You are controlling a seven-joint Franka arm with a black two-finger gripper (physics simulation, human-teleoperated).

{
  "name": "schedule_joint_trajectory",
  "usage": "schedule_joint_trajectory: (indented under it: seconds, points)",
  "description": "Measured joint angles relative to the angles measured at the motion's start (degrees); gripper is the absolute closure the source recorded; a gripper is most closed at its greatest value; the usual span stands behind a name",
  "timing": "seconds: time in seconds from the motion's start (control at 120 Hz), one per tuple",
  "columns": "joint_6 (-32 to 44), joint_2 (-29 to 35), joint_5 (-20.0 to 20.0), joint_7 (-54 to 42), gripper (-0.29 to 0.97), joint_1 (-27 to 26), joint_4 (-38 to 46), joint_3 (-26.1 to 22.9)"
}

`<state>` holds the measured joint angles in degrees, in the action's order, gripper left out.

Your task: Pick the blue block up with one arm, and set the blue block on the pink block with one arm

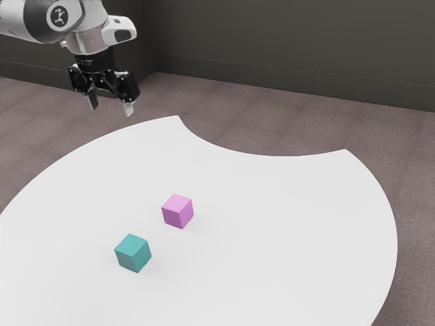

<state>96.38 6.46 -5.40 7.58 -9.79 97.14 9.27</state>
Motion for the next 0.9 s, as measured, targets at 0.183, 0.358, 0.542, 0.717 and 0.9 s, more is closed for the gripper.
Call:
schedule_joint_trajectory:
  seconds: [0.183,0.358,0.542,0.717,0.9]
  points:
    - [3.32,6.71,-0.39,-0.44,0.00,0.36,13.41,0.49]
    - [8.15,7.90,0.36,0.52,0.00,0.75,23.20,0.29]
    - [19.61,6.16,2.62,2.34,0.00,0.66,34.84,-0.11]
    - [28.61,5.90,5.44,3.67,0.00,0.56,40.81,-0.32]
    - [33.30,4.22,6.23,3.65,0.00,0.57,43.19,-0.31]
